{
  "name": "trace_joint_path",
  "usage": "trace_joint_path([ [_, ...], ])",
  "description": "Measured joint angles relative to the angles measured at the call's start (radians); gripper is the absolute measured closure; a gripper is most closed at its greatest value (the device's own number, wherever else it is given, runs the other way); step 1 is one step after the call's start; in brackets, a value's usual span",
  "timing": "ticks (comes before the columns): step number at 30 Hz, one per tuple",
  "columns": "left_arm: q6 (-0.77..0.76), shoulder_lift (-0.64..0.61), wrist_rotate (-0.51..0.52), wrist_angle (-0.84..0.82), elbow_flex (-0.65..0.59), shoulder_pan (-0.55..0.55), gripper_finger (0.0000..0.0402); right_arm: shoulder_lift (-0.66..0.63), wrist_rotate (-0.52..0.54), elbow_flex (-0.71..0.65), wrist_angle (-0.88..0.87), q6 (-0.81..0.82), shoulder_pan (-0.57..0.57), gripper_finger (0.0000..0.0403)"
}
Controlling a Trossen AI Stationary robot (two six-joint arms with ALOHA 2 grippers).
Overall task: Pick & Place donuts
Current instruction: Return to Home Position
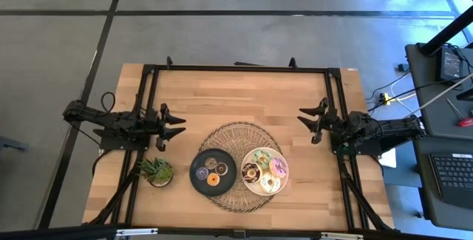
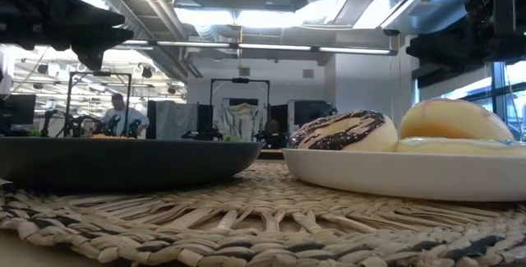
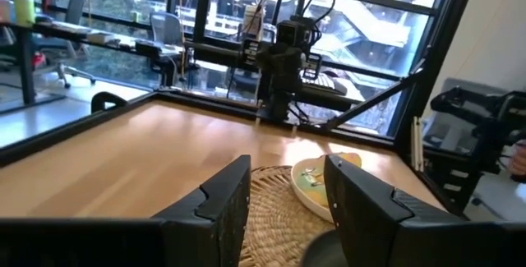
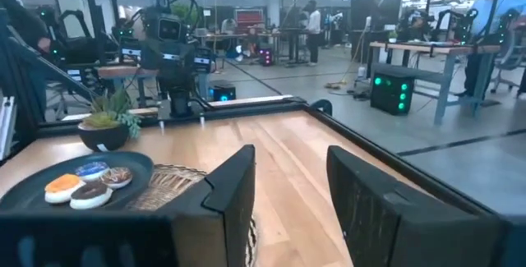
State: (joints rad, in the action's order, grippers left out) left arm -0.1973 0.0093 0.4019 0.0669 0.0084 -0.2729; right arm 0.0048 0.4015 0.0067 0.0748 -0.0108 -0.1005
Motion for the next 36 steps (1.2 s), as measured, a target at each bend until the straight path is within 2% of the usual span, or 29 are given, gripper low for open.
trace_joint_path([
  [6, 0.074, 0.000, 0.000, 0.000, 0.000, 0.000, 0.0251, 0.000, 0.000, 0.000, 0.000, -0.068, 0.000, 0.0249],
  [12, 0.175, 0.000, -0.001, 0.002, 0.000, 0.000, 0.0253, 0.000, -0.003, 0.000, 0.000, -0.230, 0.000, 0.0249],
  [36, 0.159, 0.000, -0.002, 0.004, 0.000, 0.000, 0.0252, 0.000, -0.003, 0.000, 0.000, -0.229, 0.000, 0.0249],
])
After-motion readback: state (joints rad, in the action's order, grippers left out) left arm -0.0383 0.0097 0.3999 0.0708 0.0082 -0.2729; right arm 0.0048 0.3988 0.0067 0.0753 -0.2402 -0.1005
